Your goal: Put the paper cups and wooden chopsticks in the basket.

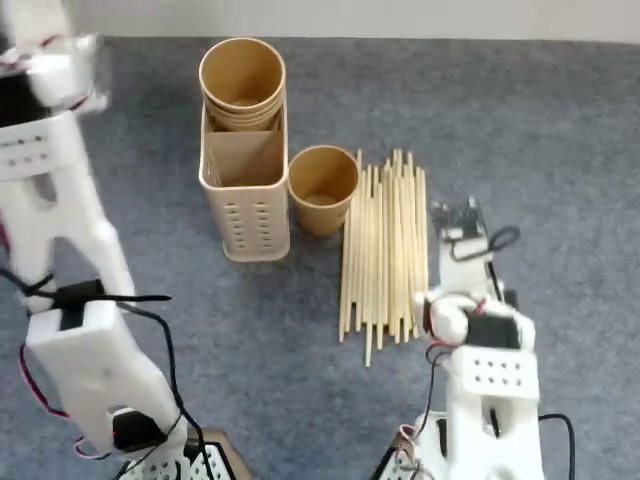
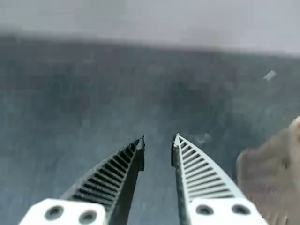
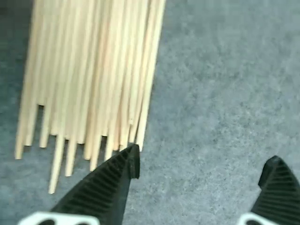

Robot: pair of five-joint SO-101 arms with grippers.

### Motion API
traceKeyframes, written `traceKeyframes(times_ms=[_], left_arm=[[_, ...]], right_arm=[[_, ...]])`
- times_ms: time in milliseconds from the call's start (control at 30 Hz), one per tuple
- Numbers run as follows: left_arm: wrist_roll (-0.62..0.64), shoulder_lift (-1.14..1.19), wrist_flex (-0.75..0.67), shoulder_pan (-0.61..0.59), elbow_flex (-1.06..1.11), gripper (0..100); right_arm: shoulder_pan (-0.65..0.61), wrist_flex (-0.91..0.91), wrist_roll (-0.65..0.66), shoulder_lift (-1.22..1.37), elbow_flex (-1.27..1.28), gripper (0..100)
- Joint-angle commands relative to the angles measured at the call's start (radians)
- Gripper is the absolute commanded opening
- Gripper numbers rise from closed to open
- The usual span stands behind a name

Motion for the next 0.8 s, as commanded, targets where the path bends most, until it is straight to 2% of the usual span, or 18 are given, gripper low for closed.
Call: traceKeyframes(times_ms=[0,100,200,400,533,767], left_arm=[[0.018,-0.036,0.112,-0.007,0.159,13],[0.023,-0.021,0.101,-0.005,0.332,13],[0.061,0.001,0.057,0.015,0.527,13],[0.227,0.025,-0.226,-0.016,0.842,13],[0.255,0.019,-0.384,-0.061,0.938,13],[0.287,0.031,-0.394,-0.058,0.947,13]], right_arm=[[-0.054,0.128,-0.011,0.202,-0.374,39.3],[-0.091,0.246,-0.02,0.441,-0.685,39.3],[-0.13,0.305,-0.097,0.647,-0.955,39.3],[-0.225,0.352,-0.227,0.905,-1.38,39.3],[-0.26,0.309,-0.31,0.998,-1.484,39.3],[-0.331,0.153,-0.324,1.116,-1.484,39.3]])
